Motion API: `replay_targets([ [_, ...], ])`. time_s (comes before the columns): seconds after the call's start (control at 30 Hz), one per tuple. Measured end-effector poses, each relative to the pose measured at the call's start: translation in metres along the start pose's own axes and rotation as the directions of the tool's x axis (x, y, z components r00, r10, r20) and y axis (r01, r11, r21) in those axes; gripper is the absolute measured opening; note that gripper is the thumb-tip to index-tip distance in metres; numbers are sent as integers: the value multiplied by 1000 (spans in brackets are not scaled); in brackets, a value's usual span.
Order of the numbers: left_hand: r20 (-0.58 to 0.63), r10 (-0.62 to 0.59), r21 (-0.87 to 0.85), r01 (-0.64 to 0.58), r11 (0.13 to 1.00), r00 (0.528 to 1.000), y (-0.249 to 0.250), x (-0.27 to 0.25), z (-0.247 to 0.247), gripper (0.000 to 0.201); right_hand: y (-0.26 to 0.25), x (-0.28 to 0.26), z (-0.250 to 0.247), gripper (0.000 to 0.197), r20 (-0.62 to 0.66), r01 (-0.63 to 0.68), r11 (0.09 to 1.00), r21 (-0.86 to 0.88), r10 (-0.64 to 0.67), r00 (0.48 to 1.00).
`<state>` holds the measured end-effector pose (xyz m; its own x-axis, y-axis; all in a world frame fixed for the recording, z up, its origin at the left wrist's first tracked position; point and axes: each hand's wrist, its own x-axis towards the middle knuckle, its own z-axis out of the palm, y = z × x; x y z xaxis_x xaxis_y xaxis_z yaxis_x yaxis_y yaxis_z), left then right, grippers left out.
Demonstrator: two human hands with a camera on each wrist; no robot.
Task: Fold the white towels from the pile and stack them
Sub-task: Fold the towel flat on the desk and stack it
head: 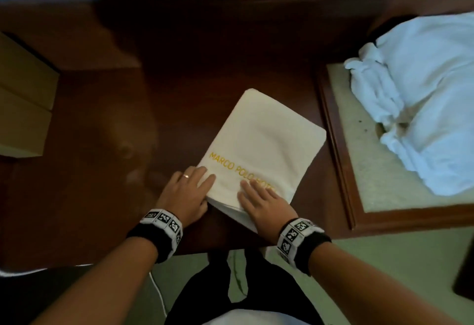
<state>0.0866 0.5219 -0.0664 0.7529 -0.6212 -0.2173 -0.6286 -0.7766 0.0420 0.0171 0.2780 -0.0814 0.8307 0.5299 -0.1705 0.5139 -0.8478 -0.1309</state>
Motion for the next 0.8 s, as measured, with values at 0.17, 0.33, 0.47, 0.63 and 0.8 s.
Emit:
replay_targets([
  [0.17,32,191,44,-192,980,981,17,48,-11,74,47,-25,-10,52,-15,-191,980,-52,190,982],
  [0.33,-228,306,63,-299,952,924,29,67,-19,25,52,-52,-18,19,-128,-437,897,-64,426,895],
  [0.47,-217,370,70,-364,929,903,25,59,4,31,42,-61,-9,29,-70,-511,857,-72,506,859],
  [0.63,-160,380,38,-379,924,911,28,52,9,33,38,-57,-15,34,-41,-613,789,-32,612,790],
  [0.8,60,333,-103,-326,940,941,28,53,5,36,37,-63,-15,30,134,-607,791,75,595,792],
])
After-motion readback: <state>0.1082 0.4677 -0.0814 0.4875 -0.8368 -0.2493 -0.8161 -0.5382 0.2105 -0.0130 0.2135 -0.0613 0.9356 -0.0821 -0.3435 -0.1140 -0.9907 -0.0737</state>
